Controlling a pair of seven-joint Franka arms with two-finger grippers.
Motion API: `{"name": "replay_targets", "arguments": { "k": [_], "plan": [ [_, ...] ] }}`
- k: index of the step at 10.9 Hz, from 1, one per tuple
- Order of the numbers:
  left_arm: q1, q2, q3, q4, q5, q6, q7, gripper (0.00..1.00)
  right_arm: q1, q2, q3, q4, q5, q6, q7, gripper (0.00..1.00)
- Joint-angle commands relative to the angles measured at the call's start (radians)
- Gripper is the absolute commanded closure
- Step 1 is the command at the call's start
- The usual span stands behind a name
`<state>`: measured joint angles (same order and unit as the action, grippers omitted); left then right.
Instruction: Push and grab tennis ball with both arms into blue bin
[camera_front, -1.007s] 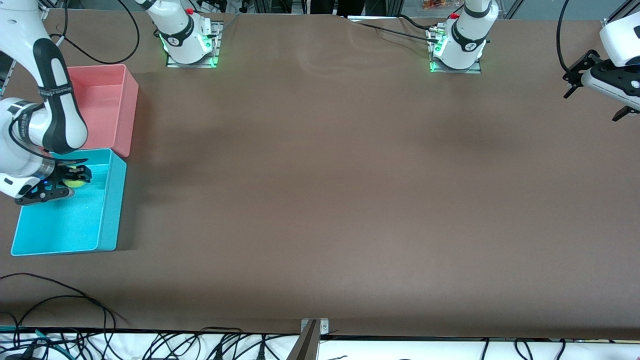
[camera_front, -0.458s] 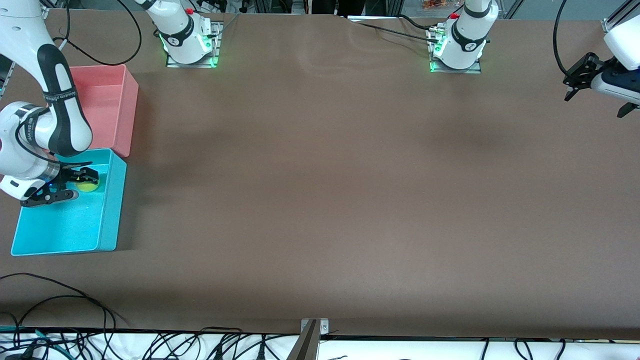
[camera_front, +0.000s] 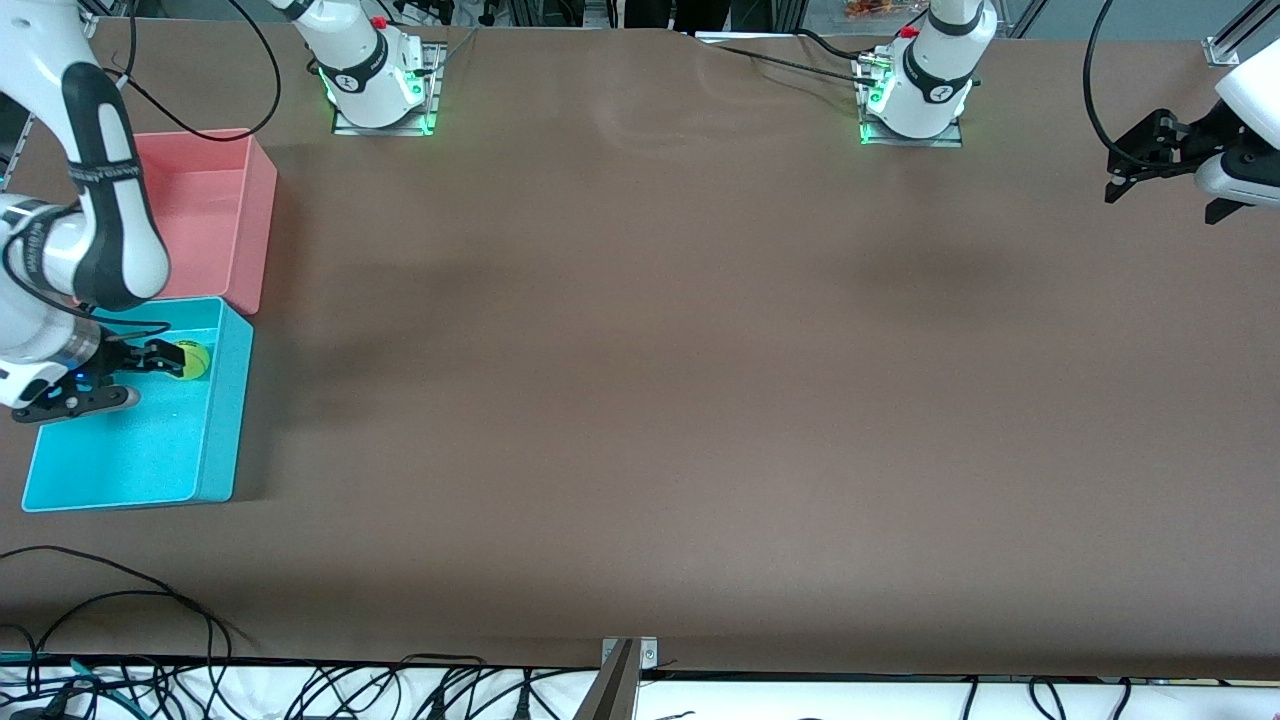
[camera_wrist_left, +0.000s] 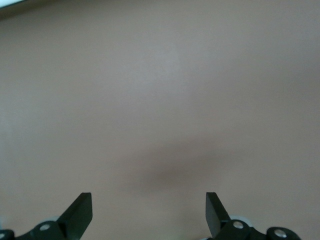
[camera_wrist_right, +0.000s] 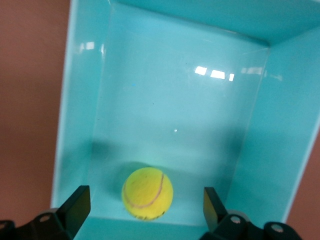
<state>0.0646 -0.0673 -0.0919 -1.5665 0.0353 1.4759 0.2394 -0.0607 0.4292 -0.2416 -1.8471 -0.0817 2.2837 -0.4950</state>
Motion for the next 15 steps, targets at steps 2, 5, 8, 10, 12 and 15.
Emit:
{"name": "replay_targets", "arguments": {
  "k": [2,5,8,10,12,15],
  "plan": [
    [0.063,0.009,-0.008,0.008,-0.084,-0.022,-0.008,0.00,0.010,-0.037,0.031,0.266,0.019,-0.450,0.145,0.00],
    [0.061,0.011,-0.011,0.010,-0.086,-0.022,-0.011,0.00,0.021,-0.050,0.071,0.472,0.023,-0.660,0.199,0.00],
    [0.038,0.012,-0.008,0.013,-0.069,-0.025,-0.020,0.00,0.021,-0.165,0.077,0.505,0.102,-0.791,0.207,0.00],
    [0.032,0.014,-0.003,0.014,-0.069,-0.032,-0.020,0.00,0.019,-0.248,0.084,0.447,0.099,-0.808,0.207,0.00],
    [0.000,0.015,0.021,0.014,-0.057,-0.034,-0.020,0.00,0.086,-0.410,0.070,0.233,0.080,-0.701,0.261,0.00],
    [-0.082,0.017,0.096,0.016,-0.029,-0.040,-0.020,0.00,0.151,-0.478,0.041,0.157,0.080,-0.685,0.332,0.00]
  ]
}}
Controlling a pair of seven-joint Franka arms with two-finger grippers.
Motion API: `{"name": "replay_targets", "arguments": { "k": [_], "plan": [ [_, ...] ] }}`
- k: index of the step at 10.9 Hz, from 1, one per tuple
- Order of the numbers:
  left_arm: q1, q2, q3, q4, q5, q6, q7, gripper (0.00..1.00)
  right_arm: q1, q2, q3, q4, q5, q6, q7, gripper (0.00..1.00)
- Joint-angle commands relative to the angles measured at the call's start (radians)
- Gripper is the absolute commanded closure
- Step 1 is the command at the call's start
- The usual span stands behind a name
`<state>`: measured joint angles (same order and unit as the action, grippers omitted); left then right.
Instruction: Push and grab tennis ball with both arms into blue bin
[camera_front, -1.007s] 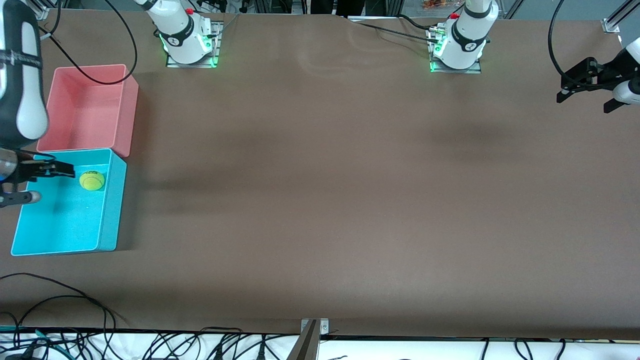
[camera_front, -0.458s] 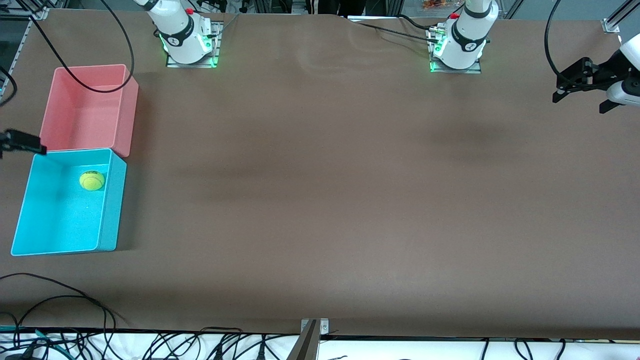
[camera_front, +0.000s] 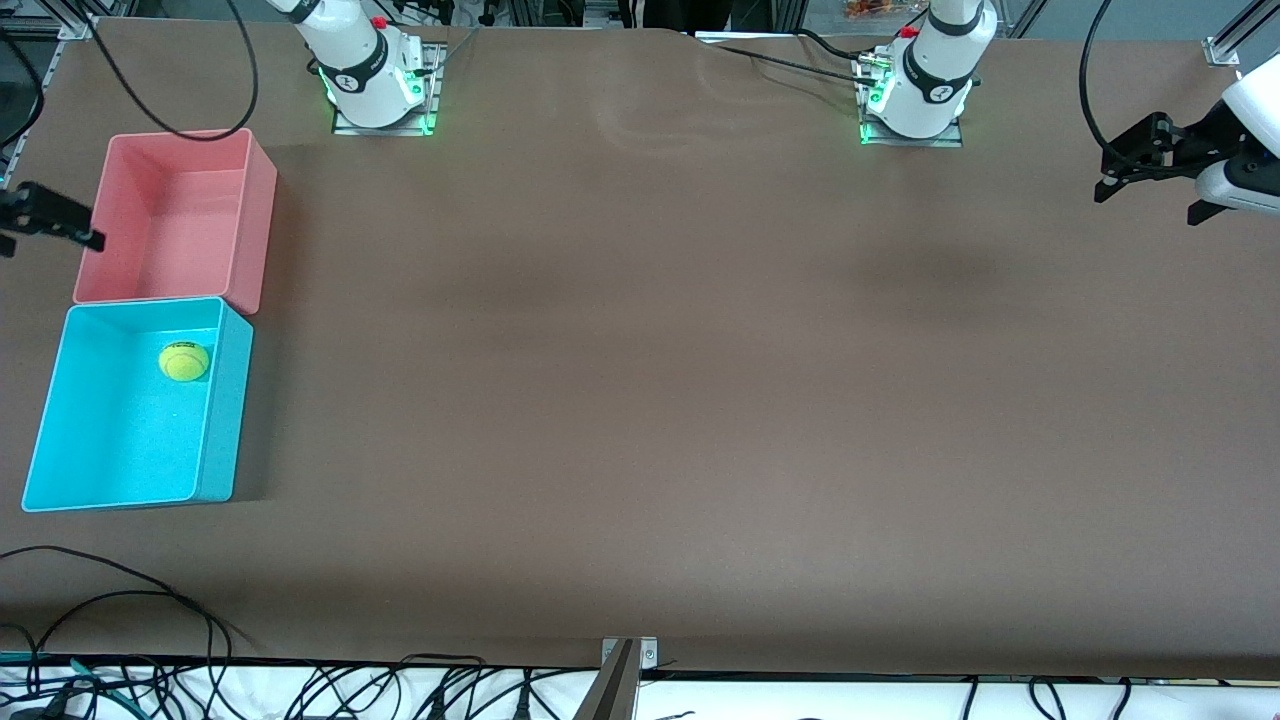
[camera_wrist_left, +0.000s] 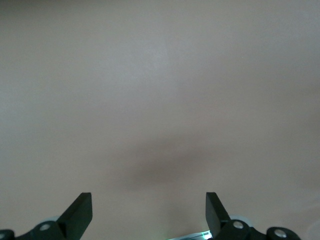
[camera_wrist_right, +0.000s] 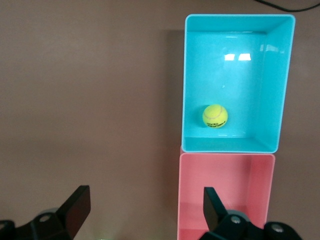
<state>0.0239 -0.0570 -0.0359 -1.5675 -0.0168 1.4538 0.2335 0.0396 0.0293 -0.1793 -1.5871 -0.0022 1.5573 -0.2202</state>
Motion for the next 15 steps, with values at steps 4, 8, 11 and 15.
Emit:
{"name": "replay_targets", "arguments": {
  "k": [4,8,11,15],
  "plan": [
    [-0.039,0.009,0.042,0.023,0.024,-0.021,-0.014,0.00,0.062,-0.074,-0.023,-0.091,0.007,0.032,0.073,0.00],
    [0.001,0.019,0.045,0.024,0.023,-0.029,-0.013,0.00,0.057,-0.063,-0.022,-0.067,0.007,0.021,0.059,0.00],
    [-0.001,0.037,0.045,0.026,0.018,-0.044,-0.014,0.00,0.054,-0.063,-0.023,-0.067,0.001,0.003,0.071,0.00],
    [-0.001,0.032,0.044,0.029,-0.008,-0.089,-0.014,0.00,0.049,-0.069,-0.025,-0.065,-0.022,-0.008,0.079,0.00]
  ]
}}
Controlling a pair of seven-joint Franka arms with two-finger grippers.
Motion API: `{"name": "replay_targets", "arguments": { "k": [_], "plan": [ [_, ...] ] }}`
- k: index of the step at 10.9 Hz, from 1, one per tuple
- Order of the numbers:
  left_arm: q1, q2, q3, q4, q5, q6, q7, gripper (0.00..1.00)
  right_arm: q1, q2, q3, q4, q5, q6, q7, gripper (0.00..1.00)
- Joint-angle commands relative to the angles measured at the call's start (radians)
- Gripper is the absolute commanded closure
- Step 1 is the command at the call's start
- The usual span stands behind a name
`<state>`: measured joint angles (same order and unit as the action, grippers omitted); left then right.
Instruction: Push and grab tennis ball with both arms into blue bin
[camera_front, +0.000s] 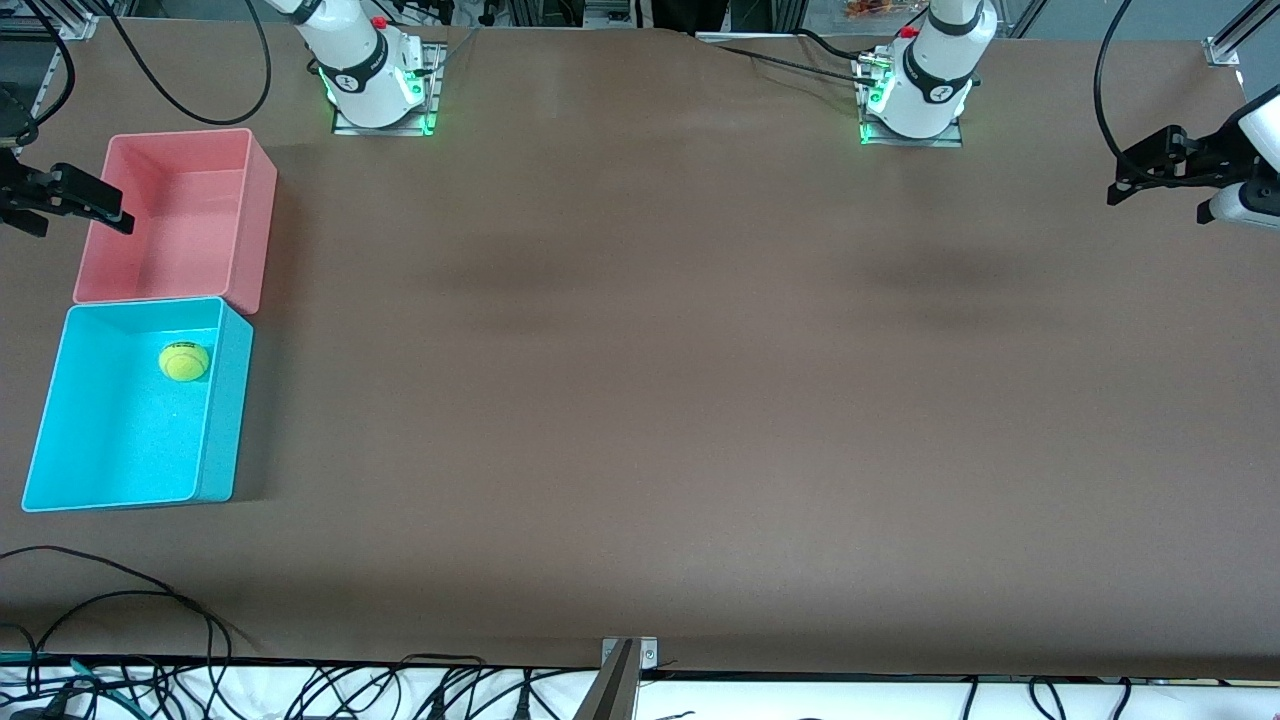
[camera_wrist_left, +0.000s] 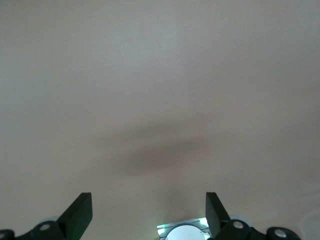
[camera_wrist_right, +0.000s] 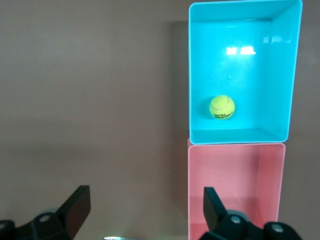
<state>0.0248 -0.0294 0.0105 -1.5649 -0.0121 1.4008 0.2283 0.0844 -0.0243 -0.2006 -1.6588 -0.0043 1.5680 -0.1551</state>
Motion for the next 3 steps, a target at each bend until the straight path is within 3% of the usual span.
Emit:
{"name": "replay_targets", "arguments": {
  "k": [1,3],
  "plan": [
    [0.000,0.006,0.000,0.026,-0.043,-0.046,-0.009,0.00,0.005,-0.016,-0.005,0.007,-0.020,-0.019,0.012,0.00],
    [0.007,0.008,0.000,0.025,-0.078,-0.083,-0.009,0.00,0.005,-0.014,-0.003,0.007,-0.022,-0.016,0.014,0.00]
  ]
}}
